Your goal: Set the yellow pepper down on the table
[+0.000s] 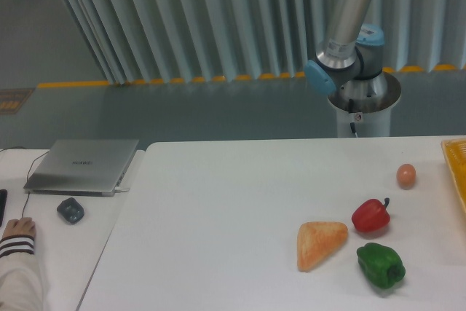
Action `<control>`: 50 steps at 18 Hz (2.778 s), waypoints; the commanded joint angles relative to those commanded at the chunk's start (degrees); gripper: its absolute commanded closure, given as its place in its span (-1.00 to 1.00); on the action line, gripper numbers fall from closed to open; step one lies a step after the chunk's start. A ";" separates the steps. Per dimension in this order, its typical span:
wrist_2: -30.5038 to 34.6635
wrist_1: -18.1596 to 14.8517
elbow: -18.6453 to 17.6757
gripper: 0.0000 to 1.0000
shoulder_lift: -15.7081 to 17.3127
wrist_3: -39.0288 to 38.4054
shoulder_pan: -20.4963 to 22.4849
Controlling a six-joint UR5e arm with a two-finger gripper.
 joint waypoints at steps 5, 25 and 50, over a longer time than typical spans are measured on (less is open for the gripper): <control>0.17 -0.52 1.23 -0.04 0.61 -0.09 -0.17; -15.82 -6.24 4.48 -0.04 5.45 -16.50 -7.29; 2.72 8.96 -1.41 -0.05 4.14 -49.47 -22.49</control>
